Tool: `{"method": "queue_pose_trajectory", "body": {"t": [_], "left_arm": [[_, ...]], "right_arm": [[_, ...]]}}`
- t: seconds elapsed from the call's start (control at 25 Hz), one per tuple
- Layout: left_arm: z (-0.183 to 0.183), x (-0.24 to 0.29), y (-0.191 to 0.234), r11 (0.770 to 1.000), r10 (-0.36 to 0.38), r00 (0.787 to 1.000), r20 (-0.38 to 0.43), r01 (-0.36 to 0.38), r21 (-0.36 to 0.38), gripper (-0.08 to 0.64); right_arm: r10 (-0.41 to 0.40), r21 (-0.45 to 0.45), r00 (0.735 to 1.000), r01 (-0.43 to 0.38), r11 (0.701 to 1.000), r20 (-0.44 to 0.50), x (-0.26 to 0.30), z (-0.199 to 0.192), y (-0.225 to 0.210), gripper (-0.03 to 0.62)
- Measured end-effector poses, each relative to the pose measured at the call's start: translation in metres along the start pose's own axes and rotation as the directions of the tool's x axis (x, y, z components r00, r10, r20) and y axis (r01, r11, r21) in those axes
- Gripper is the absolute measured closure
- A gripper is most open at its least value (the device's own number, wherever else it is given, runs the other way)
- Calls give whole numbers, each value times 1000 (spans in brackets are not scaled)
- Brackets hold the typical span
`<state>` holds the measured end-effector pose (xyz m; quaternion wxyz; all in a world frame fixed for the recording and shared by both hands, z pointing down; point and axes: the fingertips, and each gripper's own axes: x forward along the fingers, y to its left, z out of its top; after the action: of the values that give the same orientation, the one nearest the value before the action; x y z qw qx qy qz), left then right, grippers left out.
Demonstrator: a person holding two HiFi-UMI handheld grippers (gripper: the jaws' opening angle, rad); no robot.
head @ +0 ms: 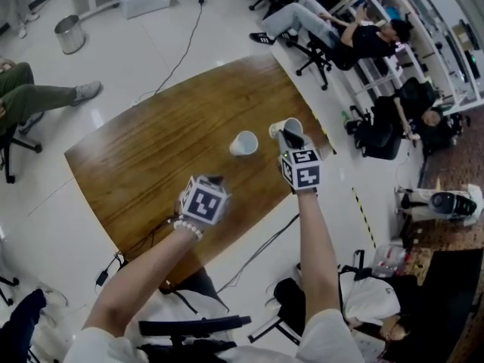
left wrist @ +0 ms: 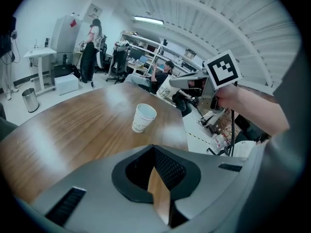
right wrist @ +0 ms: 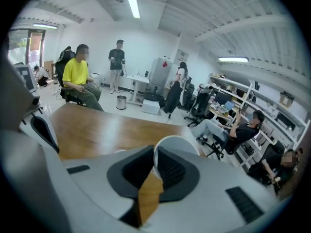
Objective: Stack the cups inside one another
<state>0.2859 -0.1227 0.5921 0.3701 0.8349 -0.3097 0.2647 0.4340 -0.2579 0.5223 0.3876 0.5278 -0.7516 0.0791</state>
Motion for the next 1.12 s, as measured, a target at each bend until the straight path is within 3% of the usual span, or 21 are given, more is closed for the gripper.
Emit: {"method": "queue_pose_trajectory", "body": {"t": [0.4, 0.76, 1.12], "left_arm": [[-1, -19, 17, 1000, 24, 1000, 19, -24, -6, 561], [-3, -26, 24, 999, 30, 999, 23, -29, -25, 561], [-4, -25, 29, 999, 35, 999, 22, -35, -31, 561]], "right_arm": [[83, -90, 996, -82, 993, 14, -4, 27, 56, 560], [143, -144, 989, -147, 979, -38, 14, 12, 90, 560], [176, -143, 980, -188, 972, -92, 23, -6, 104, 560]]}}
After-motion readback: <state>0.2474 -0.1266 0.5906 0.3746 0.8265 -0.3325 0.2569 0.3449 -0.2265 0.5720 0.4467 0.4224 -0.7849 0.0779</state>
